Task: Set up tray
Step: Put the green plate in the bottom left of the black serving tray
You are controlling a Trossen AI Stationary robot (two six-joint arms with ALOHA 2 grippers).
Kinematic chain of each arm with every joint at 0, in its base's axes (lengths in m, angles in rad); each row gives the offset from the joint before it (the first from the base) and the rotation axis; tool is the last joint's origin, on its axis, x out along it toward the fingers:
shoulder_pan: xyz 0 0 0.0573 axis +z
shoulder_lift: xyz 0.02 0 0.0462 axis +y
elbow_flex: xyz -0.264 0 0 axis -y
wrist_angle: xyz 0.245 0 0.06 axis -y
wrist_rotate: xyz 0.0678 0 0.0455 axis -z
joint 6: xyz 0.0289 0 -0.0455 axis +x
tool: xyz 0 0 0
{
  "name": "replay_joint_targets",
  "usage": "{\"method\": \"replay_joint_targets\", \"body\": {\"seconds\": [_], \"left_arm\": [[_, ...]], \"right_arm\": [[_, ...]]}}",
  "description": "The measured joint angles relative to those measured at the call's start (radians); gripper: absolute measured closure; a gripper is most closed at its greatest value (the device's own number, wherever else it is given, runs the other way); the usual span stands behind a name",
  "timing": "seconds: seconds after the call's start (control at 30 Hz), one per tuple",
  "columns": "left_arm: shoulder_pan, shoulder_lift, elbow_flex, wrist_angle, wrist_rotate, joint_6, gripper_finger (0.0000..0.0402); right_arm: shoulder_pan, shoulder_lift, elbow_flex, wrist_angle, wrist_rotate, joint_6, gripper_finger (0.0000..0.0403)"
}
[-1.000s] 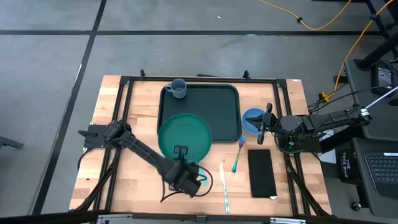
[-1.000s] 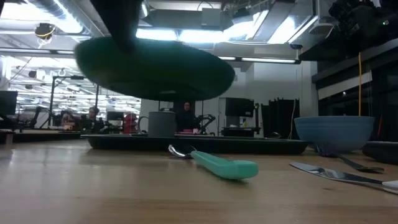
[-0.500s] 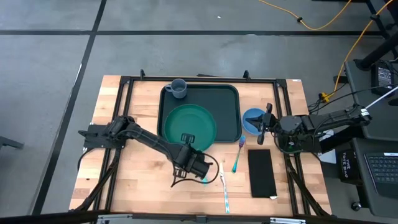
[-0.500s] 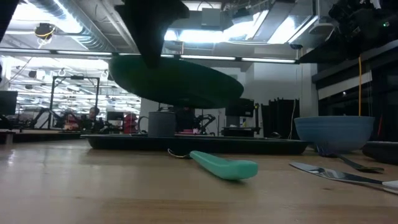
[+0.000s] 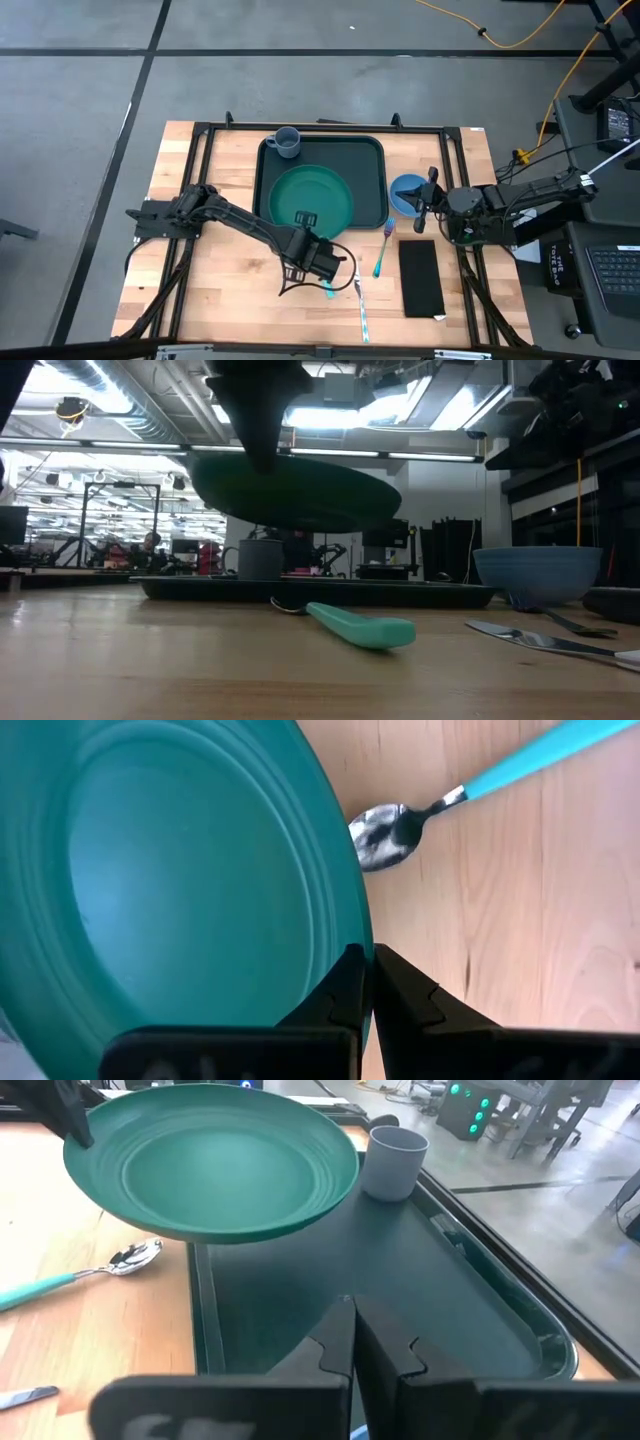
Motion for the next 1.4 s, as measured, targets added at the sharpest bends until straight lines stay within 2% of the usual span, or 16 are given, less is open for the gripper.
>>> {"method": "replay_joint_targets", "body": {"seconds": [0.2, 0.43, 0.63, 0.97, 1.13, 1.4], "left_arm": [[-0.014, -0.018, -0.076, 0.058, -0.002, -0.007, 0.04], [-0.01, -0.194, -0.303, 0.265, -0.002, -0.035, 0.04], [0.034, -0.292, -0.418, 0.306, 0.008, -0.018, 0.04], [0.118, -0.304, -0.624, 0.464, 0.055, 0.077, 0.04], [0.145, -0.304, -0.659, 0.488, 0.066, 0.118, 0.04], [0.23, -0.304, -0.7, 0.555, 0.151, 0.207, 0.04]], "right_arm": [[0.0, 0.0, 0.0, -0.003, 0.0, 0.001, 0.0393], [0.0, 0.0, 0.0, -0.003, 0.0, 0.001, 0.0393], [0.0, 0.0, 0.0, 0.004, 0.0, 0.004, 0.0393], [0.0, 0.0, 0.0, 0.004, 0.0, 0.004, 0.0393], [0.0, 0.0, 0.0, 0.003, 0.001, 0.002, 0.0393], [0.0, 0.0, 0.0, 0.003, 0.001, 0.001, 0.0393]]}}
